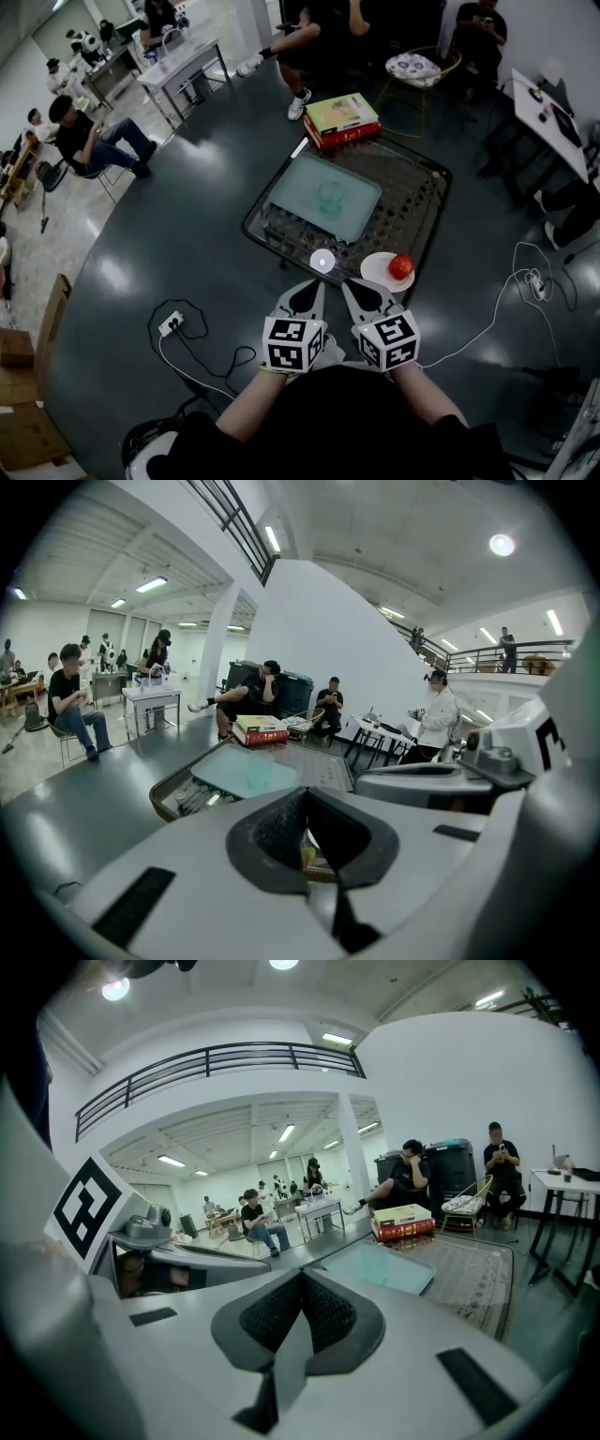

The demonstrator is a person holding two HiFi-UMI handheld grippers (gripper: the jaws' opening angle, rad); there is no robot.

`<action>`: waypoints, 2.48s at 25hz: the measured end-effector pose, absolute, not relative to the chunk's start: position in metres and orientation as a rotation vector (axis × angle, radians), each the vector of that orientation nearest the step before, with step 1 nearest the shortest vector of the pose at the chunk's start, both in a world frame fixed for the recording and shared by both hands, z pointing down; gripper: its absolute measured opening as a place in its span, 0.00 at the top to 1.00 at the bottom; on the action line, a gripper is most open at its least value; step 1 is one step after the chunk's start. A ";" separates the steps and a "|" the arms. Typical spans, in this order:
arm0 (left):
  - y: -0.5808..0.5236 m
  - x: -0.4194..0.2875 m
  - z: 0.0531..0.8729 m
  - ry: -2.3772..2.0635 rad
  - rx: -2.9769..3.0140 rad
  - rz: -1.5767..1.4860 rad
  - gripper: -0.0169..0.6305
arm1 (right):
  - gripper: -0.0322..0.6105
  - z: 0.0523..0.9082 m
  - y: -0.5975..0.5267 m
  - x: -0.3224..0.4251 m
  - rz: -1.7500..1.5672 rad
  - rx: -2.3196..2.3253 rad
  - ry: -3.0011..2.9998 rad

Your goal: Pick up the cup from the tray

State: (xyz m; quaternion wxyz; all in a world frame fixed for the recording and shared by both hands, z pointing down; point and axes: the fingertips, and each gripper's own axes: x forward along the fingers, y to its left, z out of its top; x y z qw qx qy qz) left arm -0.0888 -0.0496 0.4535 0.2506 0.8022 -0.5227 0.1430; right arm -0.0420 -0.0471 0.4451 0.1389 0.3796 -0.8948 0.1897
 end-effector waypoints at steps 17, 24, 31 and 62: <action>-0.064 -0.092 0.468 -1.393 2.168 0.378 0.96 | 0.94 0.458 -0.056 -0.034 0.602 1.171 -2.514; -0.083 -0.093 0.478 -1.408 2.133 0.361 0.96 | 0.94 0.466 -0.073 -0.030 0.624 1.161 -2.490; -0.120 -0.091 0.488 -1.420 2.129 0.360 0.96 | 0.94 0.475 -0.115 -0.028 0.641 1.149 -2.487; -0.266 -0.083 0.609 -1.378 2.064 0.535 0.56 | 0.94 0.536 -0.234 -0.023 0.771 1.096 -2.394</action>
